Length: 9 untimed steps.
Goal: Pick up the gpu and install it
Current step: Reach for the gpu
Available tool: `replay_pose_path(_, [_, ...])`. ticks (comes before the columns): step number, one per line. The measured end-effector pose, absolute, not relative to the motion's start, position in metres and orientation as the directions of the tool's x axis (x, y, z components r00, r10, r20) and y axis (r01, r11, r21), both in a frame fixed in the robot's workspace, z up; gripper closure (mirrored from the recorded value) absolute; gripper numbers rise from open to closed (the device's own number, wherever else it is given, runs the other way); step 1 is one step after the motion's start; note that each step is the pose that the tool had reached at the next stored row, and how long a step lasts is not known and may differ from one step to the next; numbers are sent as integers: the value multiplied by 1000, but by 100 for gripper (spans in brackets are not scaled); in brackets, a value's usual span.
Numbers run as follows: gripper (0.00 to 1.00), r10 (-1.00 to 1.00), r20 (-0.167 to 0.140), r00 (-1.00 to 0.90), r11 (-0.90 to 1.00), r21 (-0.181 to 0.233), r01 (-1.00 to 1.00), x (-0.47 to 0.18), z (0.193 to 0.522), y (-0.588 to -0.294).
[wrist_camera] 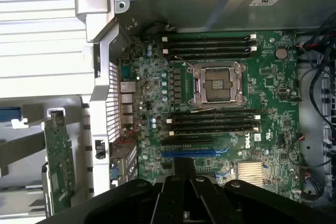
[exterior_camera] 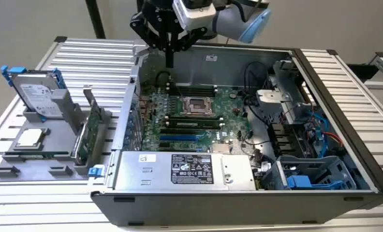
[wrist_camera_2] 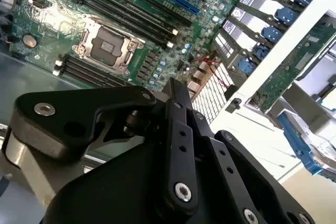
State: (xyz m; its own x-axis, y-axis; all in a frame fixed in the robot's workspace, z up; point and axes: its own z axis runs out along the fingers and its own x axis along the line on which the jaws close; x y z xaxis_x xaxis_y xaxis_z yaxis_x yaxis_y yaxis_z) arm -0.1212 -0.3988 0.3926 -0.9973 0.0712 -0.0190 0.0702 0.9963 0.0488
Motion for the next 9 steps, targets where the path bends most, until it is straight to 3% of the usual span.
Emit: replay_pose_path(9, [100, 71, -19, -997, 996, 49, 70, -121, 393, -399])
